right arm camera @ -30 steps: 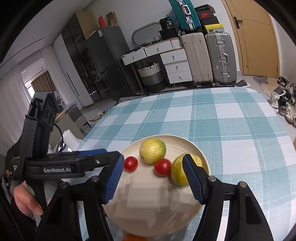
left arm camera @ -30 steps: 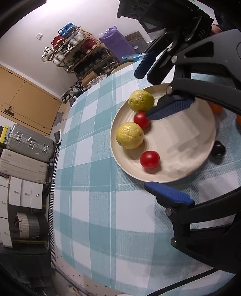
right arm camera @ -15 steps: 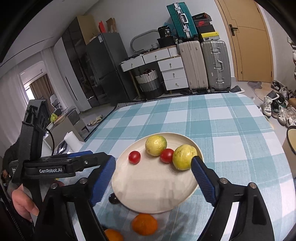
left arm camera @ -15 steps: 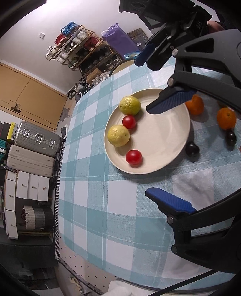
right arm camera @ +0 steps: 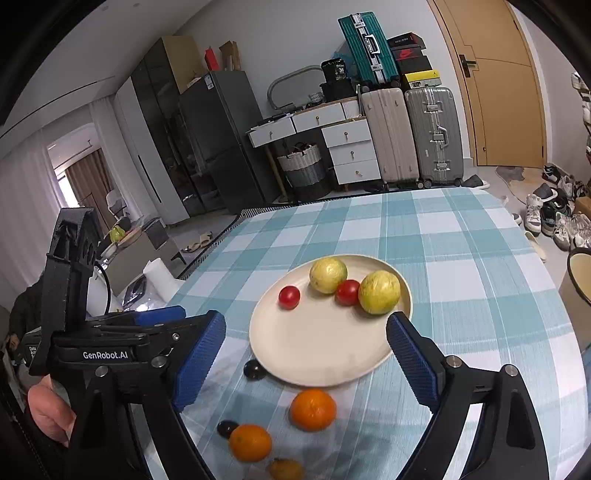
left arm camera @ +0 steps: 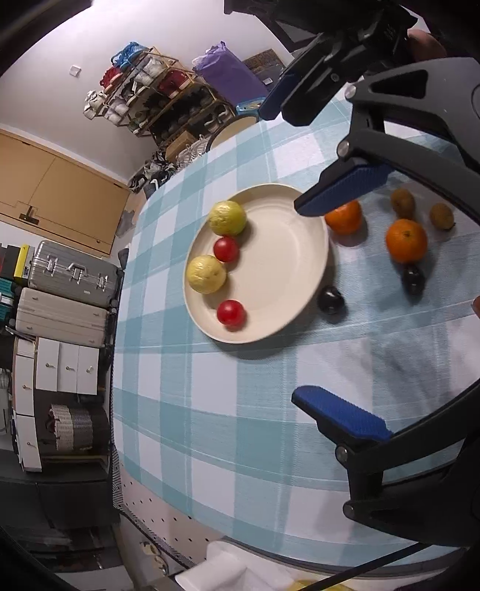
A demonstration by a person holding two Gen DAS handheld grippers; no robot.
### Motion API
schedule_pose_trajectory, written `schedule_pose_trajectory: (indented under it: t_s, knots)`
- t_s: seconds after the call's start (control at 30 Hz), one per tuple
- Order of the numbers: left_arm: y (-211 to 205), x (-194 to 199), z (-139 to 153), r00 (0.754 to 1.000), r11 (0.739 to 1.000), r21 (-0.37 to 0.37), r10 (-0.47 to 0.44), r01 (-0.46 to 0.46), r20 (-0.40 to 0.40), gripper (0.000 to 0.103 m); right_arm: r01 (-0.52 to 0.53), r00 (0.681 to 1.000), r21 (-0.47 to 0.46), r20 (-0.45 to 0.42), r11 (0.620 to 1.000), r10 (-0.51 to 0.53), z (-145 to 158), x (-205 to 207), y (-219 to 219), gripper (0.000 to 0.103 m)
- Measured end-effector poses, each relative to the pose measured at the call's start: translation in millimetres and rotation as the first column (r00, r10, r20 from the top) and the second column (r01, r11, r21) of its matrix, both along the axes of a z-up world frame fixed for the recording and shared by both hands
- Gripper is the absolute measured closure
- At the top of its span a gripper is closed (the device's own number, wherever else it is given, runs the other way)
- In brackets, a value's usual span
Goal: Organize fruits
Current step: 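Lift both open grippers away from the plate toward the remaining fruits, then lower the left gripper onto a dark plum and close it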
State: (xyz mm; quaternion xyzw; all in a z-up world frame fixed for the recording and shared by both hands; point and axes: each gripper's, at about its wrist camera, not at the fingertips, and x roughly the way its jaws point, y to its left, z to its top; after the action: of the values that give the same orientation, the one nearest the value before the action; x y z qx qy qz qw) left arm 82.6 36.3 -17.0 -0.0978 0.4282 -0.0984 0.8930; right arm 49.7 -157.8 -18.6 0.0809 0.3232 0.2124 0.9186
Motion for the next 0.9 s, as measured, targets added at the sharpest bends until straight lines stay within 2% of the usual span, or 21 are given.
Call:
schedule_pose_trajectory:
  t_s: [0.03,0.17,0.53,0.73,0.9]
  knots:
    - [0.0,-4.1,-0.2,1.0,1.0,-0.003,-0.002,0.002,-0.001,0.001,-0.003,1.0,0.0,-0.001,1.0,0.003,0.6,-2.8,0.1,0.011]
    - [0.5,-17.7,-2.1,1.0,1.0,0.001,-0.007,0.007,0.003,0.001,-0.01,1.0,-0.008,0.006,1.0,0.01,1.8,-18.3,0.6,0.01]
    - [8.0,-47.6,-28.8,0.998,1.0,-0.02,-0.021,0.02,-0.059,0.001,-0.004,1.0,-0.017,-0.018,1.0,0.004,-8.8,-42.6,-6.0,0.01]
    - [3.3,-57.9,-43.8,0.995,0.994,0.085,-0.064,0.071,-0.075,0.001,-0.002,1.0,-0.021,-0.026,1.0,0.001,-12.2,-47.6,-9.0,0.01]
    - [-0.9,-61.4,-52.3,0.988,0.985,0.114,-0.121,0.132,-0.095,0.001,0.001,0.999,-0.021,-0.033,1.0,-0.002,-14.7,-49.0,-11.6,0.01]
